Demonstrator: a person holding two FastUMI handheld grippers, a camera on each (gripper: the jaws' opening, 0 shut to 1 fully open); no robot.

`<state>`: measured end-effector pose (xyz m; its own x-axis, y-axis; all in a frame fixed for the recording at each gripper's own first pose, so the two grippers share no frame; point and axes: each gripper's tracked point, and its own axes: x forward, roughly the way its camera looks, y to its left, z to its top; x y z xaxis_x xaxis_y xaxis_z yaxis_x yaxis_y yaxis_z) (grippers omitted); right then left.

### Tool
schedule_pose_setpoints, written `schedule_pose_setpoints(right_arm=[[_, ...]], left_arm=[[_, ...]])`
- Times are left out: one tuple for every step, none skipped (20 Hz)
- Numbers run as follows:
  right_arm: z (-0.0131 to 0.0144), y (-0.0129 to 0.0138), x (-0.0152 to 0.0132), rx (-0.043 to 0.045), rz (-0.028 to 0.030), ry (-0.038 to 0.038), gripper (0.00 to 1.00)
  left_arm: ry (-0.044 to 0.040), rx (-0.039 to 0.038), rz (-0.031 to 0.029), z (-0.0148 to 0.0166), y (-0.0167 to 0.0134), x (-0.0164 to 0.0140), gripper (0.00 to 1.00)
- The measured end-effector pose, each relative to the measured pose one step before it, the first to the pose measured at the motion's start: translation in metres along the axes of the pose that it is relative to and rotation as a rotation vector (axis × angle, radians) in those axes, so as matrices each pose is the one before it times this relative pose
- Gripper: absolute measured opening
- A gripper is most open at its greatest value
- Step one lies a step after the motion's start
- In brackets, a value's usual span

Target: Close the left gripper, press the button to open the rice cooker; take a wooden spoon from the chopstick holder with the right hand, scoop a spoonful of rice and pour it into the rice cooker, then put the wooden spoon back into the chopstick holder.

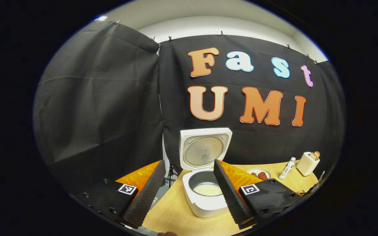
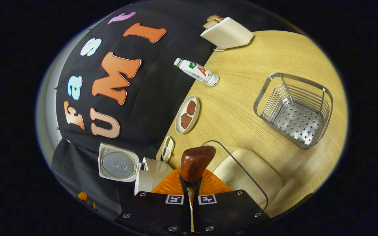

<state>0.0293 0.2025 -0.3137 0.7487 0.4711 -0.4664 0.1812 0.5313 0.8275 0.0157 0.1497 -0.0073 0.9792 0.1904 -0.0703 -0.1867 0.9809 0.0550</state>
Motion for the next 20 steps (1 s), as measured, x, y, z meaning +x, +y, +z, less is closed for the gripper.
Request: schedule_pose_setpoints(right_arm=[[0.00638, 0.00478, -0.00374, 0.00926, 0.00941, -0.00835, 0.02], [0.00518, 0.00364, -0.00331, 0.00556, 0.00447, -0.00832, 0.02], [0.00604, 0.00487, -0.00102, 0.00687, 0.00142, -0.00681, 0.02], [0.00486, 0.00548, -0.00092, 0.01071, 0.00448, -0.00881, 0.02], [0.00376, 0.00682, 0.00062, 0.00763, 0.00836, -0.00719, 0.02], [0.00318, 0.00748, -0.00134, -0.00259, 0.00867, -0.00565, 0.02], [0.00375, 0.00649, -0.00027, -0.01065, 0.00543, -0.00451, 0.02], [0.00243, 0.00596, 0.00088, -0.00973, 0.00266, -0.00349, 0.02], [0.00179, 0.00705, 0.00174, -0.00235, 0.00369, -0.00048, 0.02], [-0.00034, 0.00823, 0.00005, 0.01281, 0.00573, 0.00658, 0.02], [-0.00049, 0.01100, 0.00294, 0.01629, 0.01612, 0.00976, 0.02], [-0.00028, 0.01276, 0.00151, 0.01246, 0.01836, 0.00743, 0.02], [-0.00039, 0.01153, 0.00363, 0.00155, 0.01914, 0.00743, 0.02], [-0.00040, 0.01237, 0.00382, -0.00689, 0.01913, 0.00447, 0.00], [-0.00191, 0.01161, 0.00525, -0.00730, 0.01664, 0.00792, 0.02], [-0.00212, 0.01001, 0.00464, -0.00405, 0.01506, 0.01034, 0.00], [-0.00262, 0.01058, 0.00634, 0.00159, 0.01441, 0.00909, 0.02], [-0.00195, 0.01036, 0.00368, 0.00266, 0.01533, 0.00813, 0.02], [-0.00188, 0.01086, 0.00642, -0.00020, 0.01511, 0.00480, 0.02], [-0.00115, 0.01184, 0.00347, -0.00531, 0.01129, 0.00326, 0.02]], left_arm=[[-0.00063, -0.00197, 0.00088, -0.00024, 0.00102, -0.00031, 1.00], [-0.00168, -0.00236, 0.00205, 0.00042, 0.00189, -0.00014, 0.99], [-0.00148, -0.00180, 0.00295, 0.00060, 0.00209, -0.00053, 0.99], [0.00012, -0.00142, 0.00343, 0.00020, 0.00206, -0.00052, 1.00], [-0.00056, -0.00179, 0.00277, -0.00076, 0.00239, -0.00004, 1.00], [-0.00161, -0.00050, 0.00144, 0.00043, 0.00157, -0.00012, 1.00], [-0.00057, 0.00109, 0.00338, 0.00063, 0.00331, 0.00081, 1.00], [0.00059, 0.00263, 0.00462, -0.00015, 0.00316, 0.00011, 1.00], [0.00165, 0.00163, 0.00386, -0.00093, 0.00218, 0.00108, 1.00], [-0.00125, -0.00203, -0.00025, 0.00137, 0.00157, 0.00043, 1.00], [-0.00139, -0.00468, -0.00133, 0.00013, 0.00150, 0.00144, 1.00], [0.00061, -0.00255, -0.00031, 0.00056, 0.00200, 0.00056, 1.00], [0.00124, -0.00025, 0.00158, -0.00122, 0.00292, 0.00096, 1.00], [0.00083, -0.00070, 0.00182, -0.00085, 0.00204, 0.00126, 1.00], [0.00164, -0.00222, 0.00018, -0.00130, 0.00184, -0.00015, 1.00], [0.00143, -0.00324, -0.00152, -0.00061, 0.00086, 0.00087, 1.00], [0.00191, -0.00115, -0.00472, -0.00113, 0.00077, -0.00037, 0.99], [0.00208, -0.00120, -0.00433, -0.00127, 0.00020, 0.00035, 1.00], [0.00351, -0.00182, -0.00445, -0.00258, 0.00049, -0.00030, 1.00], [0.00479, -0.00029, -0.00262, -0.00258, -0.00025, -0.00024, 0.99]])
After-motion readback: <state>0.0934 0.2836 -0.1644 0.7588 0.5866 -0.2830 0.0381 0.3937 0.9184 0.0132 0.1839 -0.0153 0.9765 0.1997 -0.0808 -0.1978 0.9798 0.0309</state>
